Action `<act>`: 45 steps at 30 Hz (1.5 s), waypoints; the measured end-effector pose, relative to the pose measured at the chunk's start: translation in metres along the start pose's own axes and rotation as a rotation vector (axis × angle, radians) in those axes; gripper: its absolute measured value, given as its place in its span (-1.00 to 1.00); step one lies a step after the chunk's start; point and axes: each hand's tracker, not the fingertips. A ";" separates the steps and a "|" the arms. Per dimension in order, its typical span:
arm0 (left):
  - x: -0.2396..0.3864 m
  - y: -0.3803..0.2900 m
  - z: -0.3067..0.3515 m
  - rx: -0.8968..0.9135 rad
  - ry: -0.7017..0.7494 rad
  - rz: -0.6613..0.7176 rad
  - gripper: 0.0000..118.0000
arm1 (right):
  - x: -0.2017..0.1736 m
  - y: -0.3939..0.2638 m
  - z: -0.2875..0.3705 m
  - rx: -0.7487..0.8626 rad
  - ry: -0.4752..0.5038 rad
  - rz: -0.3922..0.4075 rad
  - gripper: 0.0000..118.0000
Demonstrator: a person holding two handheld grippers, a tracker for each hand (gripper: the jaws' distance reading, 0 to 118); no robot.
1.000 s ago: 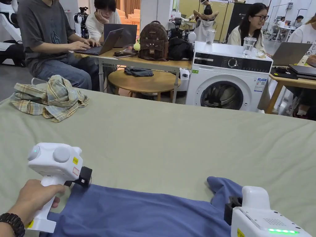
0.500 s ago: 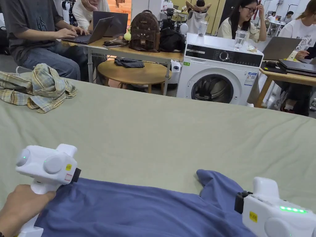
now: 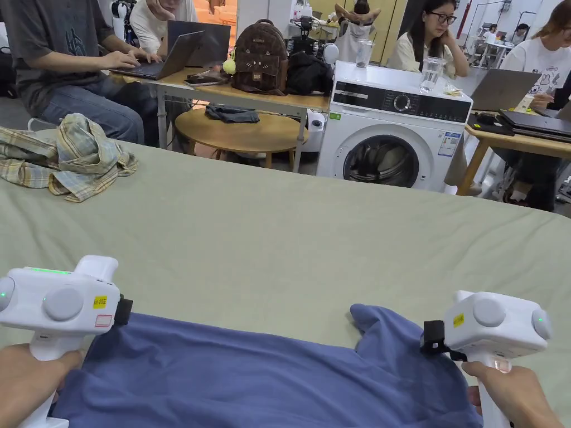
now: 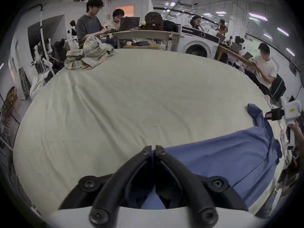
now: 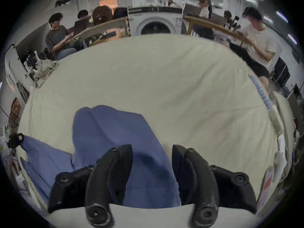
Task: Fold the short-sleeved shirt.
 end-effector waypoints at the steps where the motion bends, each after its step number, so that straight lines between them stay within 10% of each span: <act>1: 0.000 0.000 0.000 -0.002 0.003 -0.001 -1.00 | -0.002 -0.001 -0.007 -0.010 0.010 -0.001 -0.14; 6: 0.002 -0.004 0.002 -0.007 0.004 -0.003 -1.00 | -0.014 -0.004 -0.017 0.000 -0.030 0.069 -0.23; 9: 0.000 -0.004 0.005 0.002 0.002 -0.003 -1.00 | -0.015 -0.002 -0.015 0.003 0.016 0.093 -1.00; 31: -0.022 -0.045 0.101 0.134 -0.080 0.068 -1.00 | 0.014 -0.125 0.172 0.329 0.079 0.035 -1.00; 45: -0.035 -0.113 0.087 -0.086 -0.112 0.069 -1.00 | 0.013 -0.208 0.140 0.016 -0.076 0.204 -1.00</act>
